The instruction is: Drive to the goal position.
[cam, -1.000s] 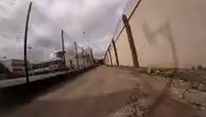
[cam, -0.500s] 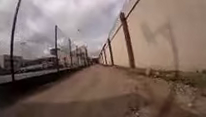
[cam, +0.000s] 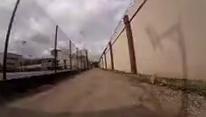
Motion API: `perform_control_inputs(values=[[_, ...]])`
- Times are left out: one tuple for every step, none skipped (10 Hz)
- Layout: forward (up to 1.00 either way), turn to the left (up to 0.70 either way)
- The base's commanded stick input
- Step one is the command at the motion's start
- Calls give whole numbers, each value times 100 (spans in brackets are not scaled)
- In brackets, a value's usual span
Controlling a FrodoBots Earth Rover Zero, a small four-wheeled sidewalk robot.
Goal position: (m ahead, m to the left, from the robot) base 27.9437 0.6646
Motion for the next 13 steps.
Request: perform_control_inputs(values=[[70, 0], [70, 0], [70, 0], [70, 0], [70, 0], [70, 0], [70, 0], [70, 0], [70, 0], [70, 0], [70, 0], [70, 0], [70, 0]])
